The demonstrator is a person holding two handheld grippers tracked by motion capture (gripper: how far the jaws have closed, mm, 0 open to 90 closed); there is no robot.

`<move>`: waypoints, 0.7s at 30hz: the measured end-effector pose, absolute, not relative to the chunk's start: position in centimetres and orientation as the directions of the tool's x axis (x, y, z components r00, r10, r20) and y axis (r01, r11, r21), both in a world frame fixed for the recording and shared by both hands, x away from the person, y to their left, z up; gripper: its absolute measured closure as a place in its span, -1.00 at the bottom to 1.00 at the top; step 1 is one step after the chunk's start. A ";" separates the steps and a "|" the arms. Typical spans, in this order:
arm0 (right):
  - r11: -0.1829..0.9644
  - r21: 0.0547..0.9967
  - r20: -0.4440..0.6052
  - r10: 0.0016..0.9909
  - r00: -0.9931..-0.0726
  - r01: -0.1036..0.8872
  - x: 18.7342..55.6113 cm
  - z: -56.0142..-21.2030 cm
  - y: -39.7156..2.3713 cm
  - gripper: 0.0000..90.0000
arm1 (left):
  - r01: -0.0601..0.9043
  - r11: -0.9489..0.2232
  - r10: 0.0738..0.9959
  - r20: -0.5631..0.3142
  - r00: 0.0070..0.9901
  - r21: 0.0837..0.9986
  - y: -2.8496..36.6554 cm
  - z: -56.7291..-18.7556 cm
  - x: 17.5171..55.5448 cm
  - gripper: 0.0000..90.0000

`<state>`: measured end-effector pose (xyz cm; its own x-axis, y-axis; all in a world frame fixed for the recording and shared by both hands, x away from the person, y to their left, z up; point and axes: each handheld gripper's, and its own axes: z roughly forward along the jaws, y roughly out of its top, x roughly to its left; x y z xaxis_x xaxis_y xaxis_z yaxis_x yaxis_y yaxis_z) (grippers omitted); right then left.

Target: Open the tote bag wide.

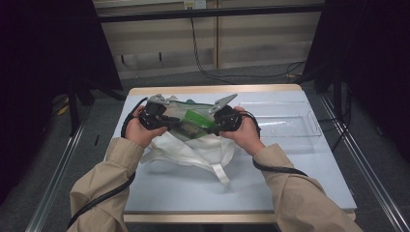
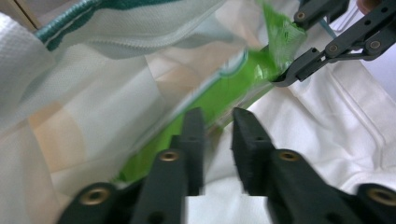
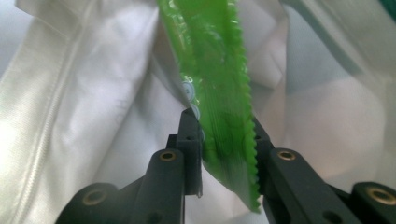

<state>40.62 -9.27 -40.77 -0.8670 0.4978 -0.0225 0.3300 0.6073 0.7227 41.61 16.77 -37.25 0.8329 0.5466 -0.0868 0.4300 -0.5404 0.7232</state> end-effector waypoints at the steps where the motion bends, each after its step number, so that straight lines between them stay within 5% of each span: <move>1: 0.602 0.725 -0.019 0.502 -0.864 0.334 40.6 -40.8 -9.3 0.69 | 0.438 -0.528 0.561 -0.088 0.823 0.727 16.7 -37.4 41.6 0.40; 10: 0.573 0.727 0.024 0.530 -0.848 0.378 40.6 -40.3 -10.7 0.73 | 0.465 -0.502 0.594 -0.100 0.798 0.730 16.8 -38.3 41.4 -0.37; 21: 0.581 0.683 0.061 0.558 -0.828 0.442 40.3 -40.6 -12.0 0.79 | 0.486 -0.493 0.629 -0.091 0.772 0.721 16.8 -39.1 40.7 -0.72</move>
<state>40.33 -12.00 -40.58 -0.8276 0.5580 0.0608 0.4420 0.5811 0.6833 40.68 16.81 -39.07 0.7722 0.6289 -0.0906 0.4862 -0.4931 0.7214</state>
